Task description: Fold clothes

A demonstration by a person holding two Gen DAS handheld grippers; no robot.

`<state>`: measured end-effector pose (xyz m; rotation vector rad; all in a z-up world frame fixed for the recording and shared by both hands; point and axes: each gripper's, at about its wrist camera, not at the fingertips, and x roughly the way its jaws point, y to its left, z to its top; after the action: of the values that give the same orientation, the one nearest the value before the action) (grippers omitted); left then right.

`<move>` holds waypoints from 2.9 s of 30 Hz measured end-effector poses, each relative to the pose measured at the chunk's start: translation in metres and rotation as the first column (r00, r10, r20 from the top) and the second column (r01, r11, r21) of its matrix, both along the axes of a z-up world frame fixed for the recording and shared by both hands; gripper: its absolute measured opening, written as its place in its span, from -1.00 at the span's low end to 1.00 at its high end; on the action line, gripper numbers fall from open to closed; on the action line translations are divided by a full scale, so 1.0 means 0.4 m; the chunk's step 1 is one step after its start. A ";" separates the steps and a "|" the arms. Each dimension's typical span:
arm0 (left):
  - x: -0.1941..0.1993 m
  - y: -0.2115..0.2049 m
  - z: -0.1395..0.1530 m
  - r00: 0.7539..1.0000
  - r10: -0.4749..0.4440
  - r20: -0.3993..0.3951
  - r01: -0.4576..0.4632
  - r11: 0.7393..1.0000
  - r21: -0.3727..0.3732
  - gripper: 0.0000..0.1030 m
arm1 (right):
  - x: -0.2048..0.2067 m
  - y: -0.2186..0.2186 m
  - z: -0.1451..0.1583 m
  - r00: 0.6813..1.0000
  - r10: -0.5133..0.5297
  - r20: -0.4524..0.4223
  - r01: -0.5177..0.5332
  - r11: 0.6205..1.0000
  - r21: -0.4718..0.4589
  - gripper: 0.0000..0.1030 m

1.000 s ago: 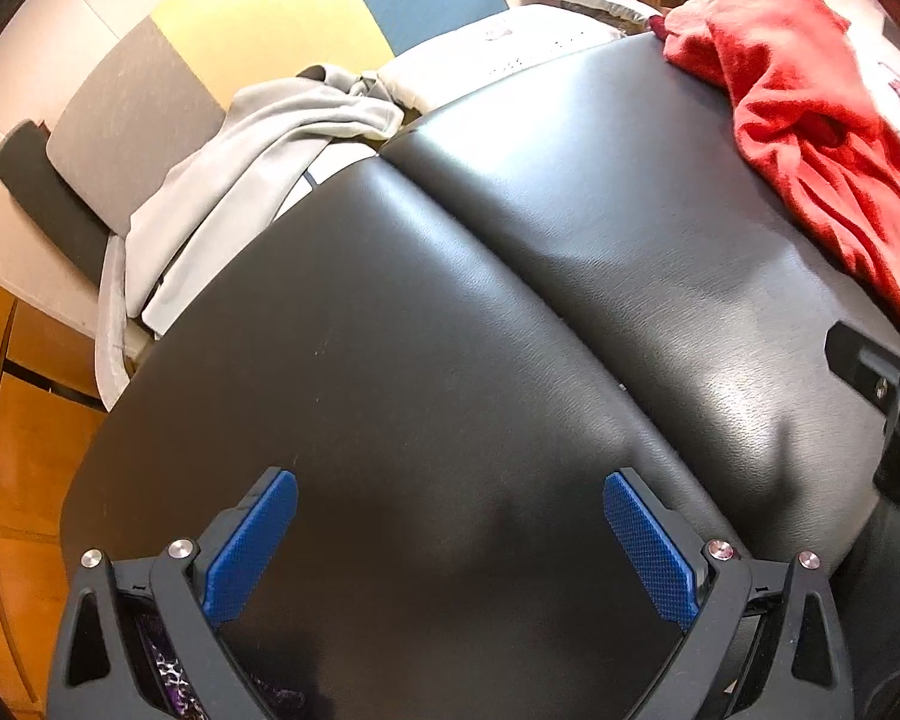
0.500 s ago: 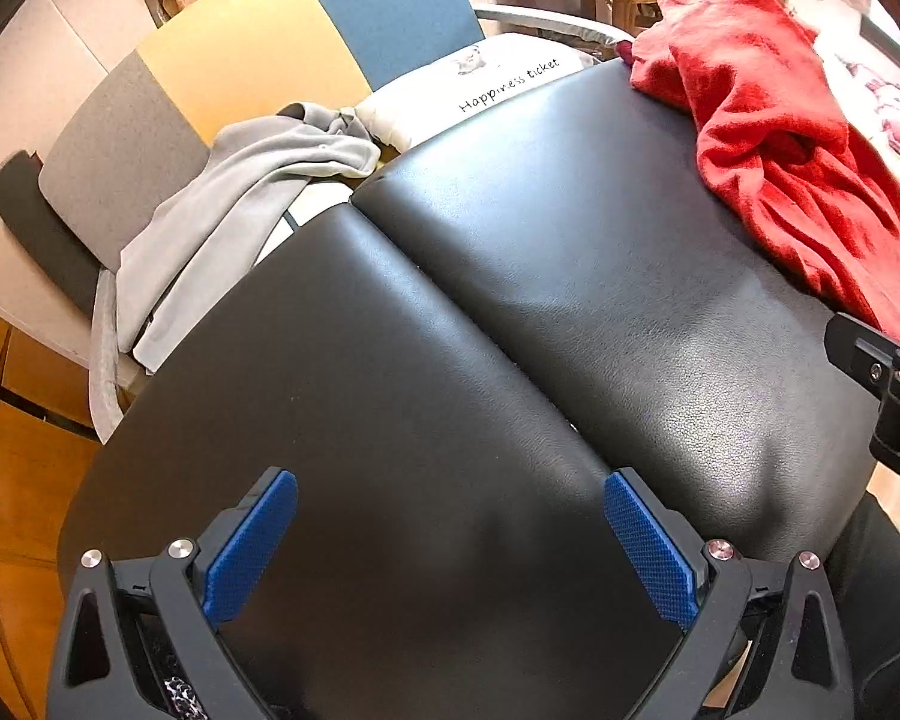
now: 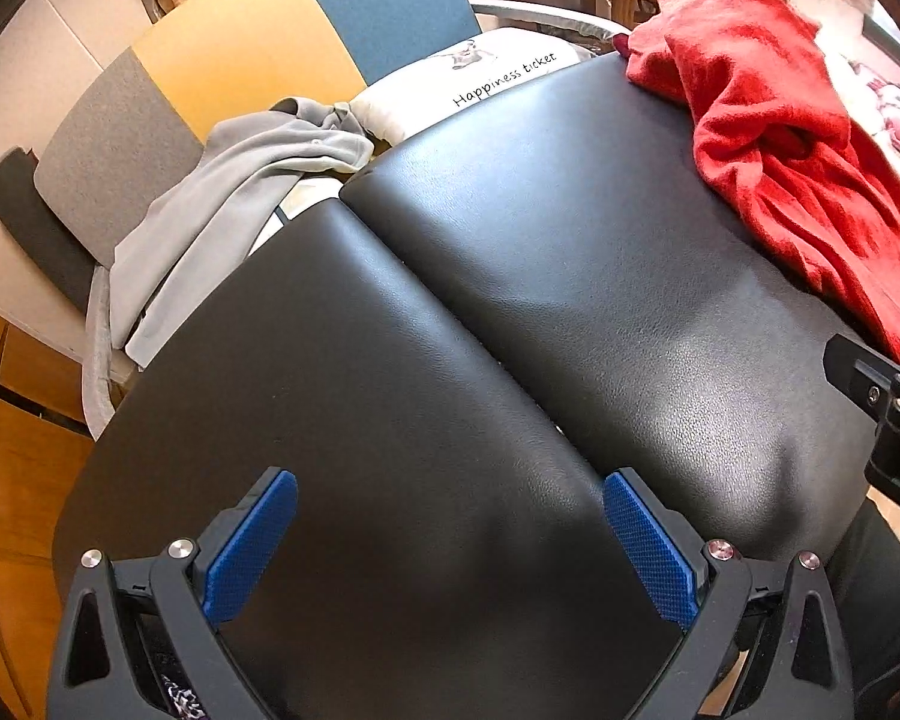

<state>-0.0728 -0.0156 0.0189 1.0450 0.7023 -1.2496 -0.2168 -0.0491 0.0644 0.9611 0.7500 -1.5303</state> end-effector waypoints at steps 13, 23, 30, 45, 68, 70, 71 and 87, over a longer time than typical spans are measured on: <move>0.017 -0.056 -0.109 0.986 0.165 -0.018 -0.166 0.984 -0.061 1.00 | -0.016 -0.102 -0.100 0.996 0.079 -0.046 -0.083 0.992 -0.094 1.00; 0.028 -0.068 -0.225 0.966 0.249 -0.064 -0.251 0.967 -0.036 1.00 | -0.002 -0.159 -0.196 0.985 0.148 -0.088 -0.158 0.980 -0.124 1.00; 0.015 -0.019 -0.240 0.963 0.249 -0.099 -0.262 0.951 -0.162 1.00 | -0.013 -0.152 -0.268 0.986 0.153 -0.062 -0.159 0.981 -0.113 1.00; 0.060 -0.037 -0.230 0.951 0.269 -0.153 -0.297 0.933 -0.204 1.00 | -0.020 -0.157 -0.275 0.988 0.145 -0.055 -0.151 0.978 -0.145 1.00; 0.055 -0.041 -0.226 0.955 0.258 -0.145 -0.284 0.937 -0.202 1.00 | -0.034 -0.172 -0.271 0.970 0.244 -0.027 -0.245 0.960 -0.133 1.00; 0.052 -0.043 -0.228 0.956 0.257 -0.140 -0.282 0.938 -0.202 1.00 | -0.041 -0.187 -0.262 0.934 0.356 0.009 -0.353 0.928 -0.119 1.00; 0.053 -0.044 -0.227 0.956 0.258 -0.141 -0.283 0.938 -0.200 1.00 | -0.046 -0.194 -0.255 0.910 0.414 0.031 -0.408 0.906 -0.112 0.96; -0.167 -0.161 0.042 0.921 0.106 -0.374 -0.235 0.918 -0.320 1.00 | -0.364 -0.214 0.090 0.874 0.448 -0.189 -0.486 0.795 -0.362 0.51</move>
<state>-0.1397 -0.0798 0.0358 0.4492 0.7803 -1.3597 -0.3625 -0.1346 0.1002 0.3558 0.6443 -1.2206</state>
